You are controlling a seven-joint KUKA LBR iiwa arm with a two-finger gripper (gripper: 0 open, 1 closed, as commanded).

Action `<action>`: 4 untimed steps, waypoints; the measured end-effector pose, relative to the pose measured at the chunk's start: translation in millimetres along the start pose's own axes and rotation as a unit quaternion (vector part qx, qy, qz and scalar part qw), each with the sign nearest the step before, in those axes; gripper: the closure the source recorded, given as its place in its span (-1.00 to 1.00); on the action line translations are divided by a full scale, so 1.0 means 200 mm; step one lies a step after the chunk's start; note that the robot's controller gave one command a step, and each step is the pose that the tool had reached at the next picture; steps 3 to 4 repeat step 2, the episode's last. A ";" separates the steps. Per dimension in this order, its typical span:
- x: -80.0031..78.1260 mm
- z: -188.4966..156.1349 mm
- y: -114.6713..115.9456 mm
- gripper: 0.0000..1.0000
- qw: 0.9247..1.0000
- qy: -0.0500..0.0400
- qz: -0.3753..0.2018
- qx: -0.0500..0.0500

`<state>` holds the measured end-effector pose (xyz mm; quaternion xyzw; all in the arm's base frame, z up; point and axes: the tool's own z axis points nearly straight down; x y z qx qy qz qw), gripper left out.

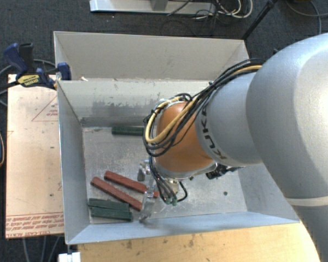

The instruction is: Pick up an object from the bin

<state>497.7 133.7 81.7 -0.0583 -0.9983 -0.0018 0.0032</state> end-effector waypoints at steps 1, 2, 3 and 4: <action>-0.02 0.00 -0.03 1.00 1.000 -0.003 0.005 0.001; -0.04 -0.76 -0.05 1.00 1.000 -0.008 -0.017 0.000; -0.04 -0.76 -0.05 1.00 1.000 -0.008 -0.017 0.000; -0.04 -0.76 -0.05 1.00 1.000 -0.008 -0.017 0.000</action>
Offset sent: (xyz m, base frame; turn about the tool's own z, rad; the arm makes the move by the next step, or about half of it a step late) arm 0.0000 0.0000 0.0000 0.0000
